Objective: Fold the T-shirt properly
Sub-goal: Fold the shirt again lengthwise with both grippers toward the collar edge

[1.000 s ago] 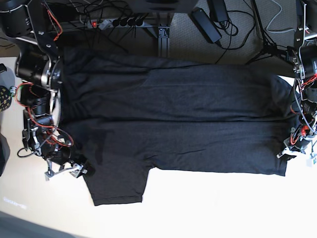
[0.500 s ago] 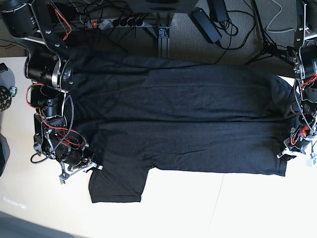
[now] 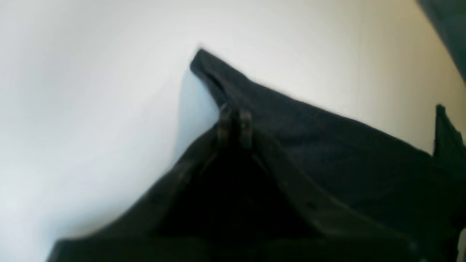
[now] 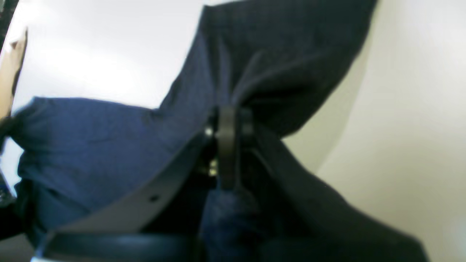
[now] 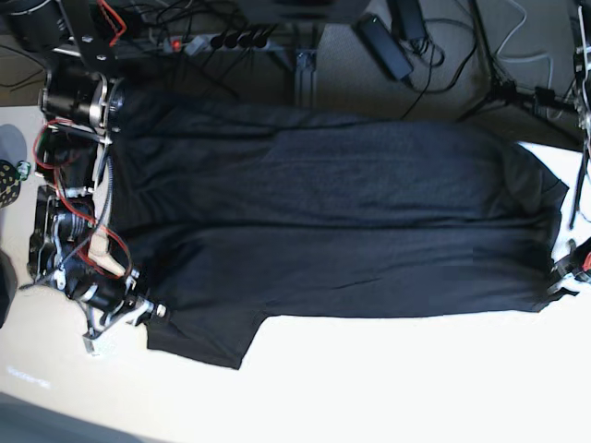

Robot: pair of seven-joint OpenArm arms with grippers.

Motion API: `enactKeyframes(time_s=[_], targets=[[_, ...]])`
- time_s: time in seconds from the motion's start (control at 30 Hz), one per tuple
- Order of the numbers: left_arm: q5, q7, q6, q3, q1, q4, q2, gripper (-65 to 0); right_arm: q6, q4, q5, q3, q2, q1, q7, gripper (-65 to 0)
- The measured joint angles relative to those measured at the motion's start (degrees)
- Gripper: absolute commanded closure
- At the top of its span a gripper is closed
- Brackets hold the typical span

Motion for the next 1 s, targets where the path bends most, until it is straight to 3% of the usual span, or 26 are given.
enactKeyframes(time_s=[0.13, 0.43, 0.87, 0.97, 1.0], targets=[[-5.0, 3.6, -0.4, 0.1, 2.6, 4.6, -1.9, 0.0, 0.2, 7.8, 4.3, 0.0, 2.6, -6.4, -1.9, 0.0], [-5.4, 4.5, -0.4, 0.2, 11.5, 13.2, -4.9, 0.0, 0.2, 22.9, 5.9, -0.2, 5.8, -17.7, -2.8, 0.0], [-5.4, 5.8, -0.4, 0.2, 15.5, 15.6, -5.1, 0.0, 0.2, 25.4, 4.5, -0.2, 7.1, -25.1, -2.8, 0.0], [-5.4, 4.6, -0.4, 0.2, 15.5, 15.6, -5.1, 0.0, 0.2, 25.4, 3.7, -0.2, 7.1, -24.3, -2.7, -29.7], [-5.4, 4.5, -0.4, 0.2, 15.5, 15.6, -5.1, 0.0, 0.2, 25.4, 3.7, -0.2, 7.1, -23.8, -2.5, -36.0]])
